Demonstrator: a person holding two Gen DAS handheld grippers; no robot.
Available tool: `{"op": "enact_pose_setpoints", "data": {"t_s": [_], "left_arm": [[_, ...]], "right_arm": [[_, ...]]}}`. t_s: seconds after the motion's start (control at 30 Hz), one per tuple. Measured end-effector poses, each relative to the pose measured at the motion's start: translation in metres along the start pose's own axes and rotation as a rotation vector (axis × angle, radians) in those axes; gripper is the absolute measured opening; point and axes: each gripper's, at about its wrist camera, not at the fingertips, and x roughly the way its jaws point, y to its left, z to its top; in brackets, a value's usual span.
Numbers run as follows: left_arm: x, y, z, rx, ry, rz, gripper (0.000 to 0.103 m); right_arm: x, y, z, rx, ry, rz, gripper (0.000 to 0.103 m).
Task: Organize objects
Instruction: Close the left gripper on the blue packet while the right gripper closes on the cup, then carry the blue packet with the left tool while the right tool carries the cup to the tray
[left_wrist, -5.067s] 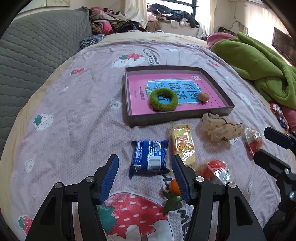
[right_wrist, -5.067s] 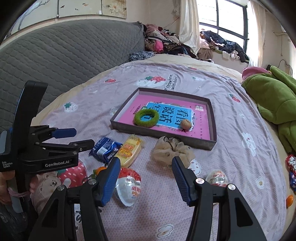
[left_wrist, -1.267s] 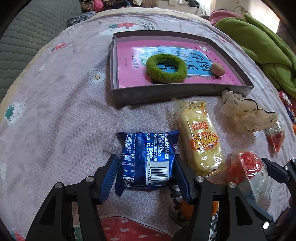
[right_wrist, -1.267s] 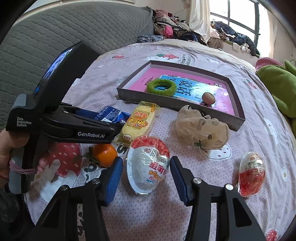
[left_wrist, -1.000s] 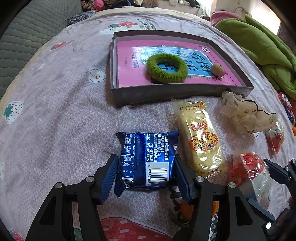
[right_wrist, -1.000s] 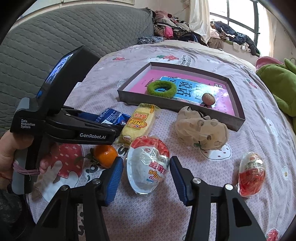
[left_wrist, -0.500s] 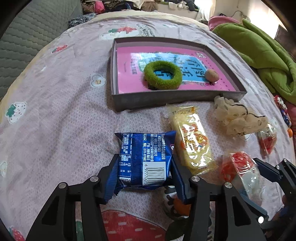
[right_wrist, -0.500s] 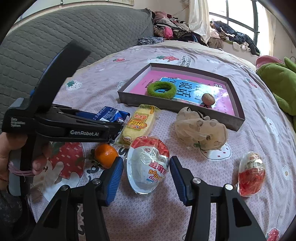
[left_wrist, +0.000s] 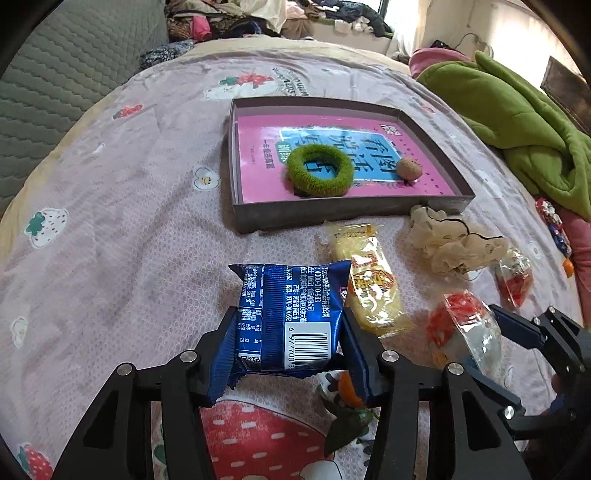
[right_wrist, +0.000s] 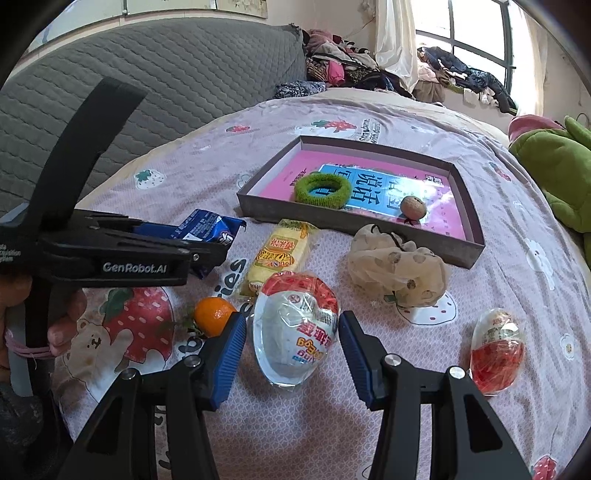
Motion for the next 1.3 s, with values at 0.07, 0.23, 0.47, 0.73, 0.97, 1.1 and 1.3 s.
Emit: {"op": "enact_pose_setpoints", "data": {"t_s": [0.07, 0.23, 0.47, 0.73, 0.97, 1.1, 1.3], "left_arm": [[-0.002, -0.002, -0.001, 0.006, -0.004, -0.001, 0.054], [-0.008, -0.004, -0.003, 0.011, -0.020, -0.007, 0.054], [-0.016, -0.009, -0.003, 0.018, -0.044, -0.015, 0.054], [-0.023, -0.010, -0.004, 0.013, -0.067, -0.022, 0.054], [-0.031, -0.013, -0.004, 0.026, -0.094, -0.027, 0.054], [-0.039, -0.015, -0.002, 0.032, -0.114, -0.029, 0.054], [-0.060, -0.023, 0.004, 0.035, -0.177, -0.043, 0.054]], "right_arm": [[-0.001, 0.000, 0.001, 0.003, -0.007, 0.002, 0.052], [-0.005, -0.003, 0.005, 0.014, -0.023, 0.005, 0.052], [-0.012, -0.006, 0.009, 0.030, -0.052, 0.009, 0.052], [-0.013, -0.009, 0.010, 0.041, -0.055, 0.007, 0.052], [-0.016, -0.011, 0.013, 0.045, -0.070, 0.001, 0.052], [-0.022, -0.011, 0.019, 0.040, -0.089, 0.001, 0.052], [-0.041, -0.014, 0.034, 0.037, -0.150, -0.003, 0.052]]}}
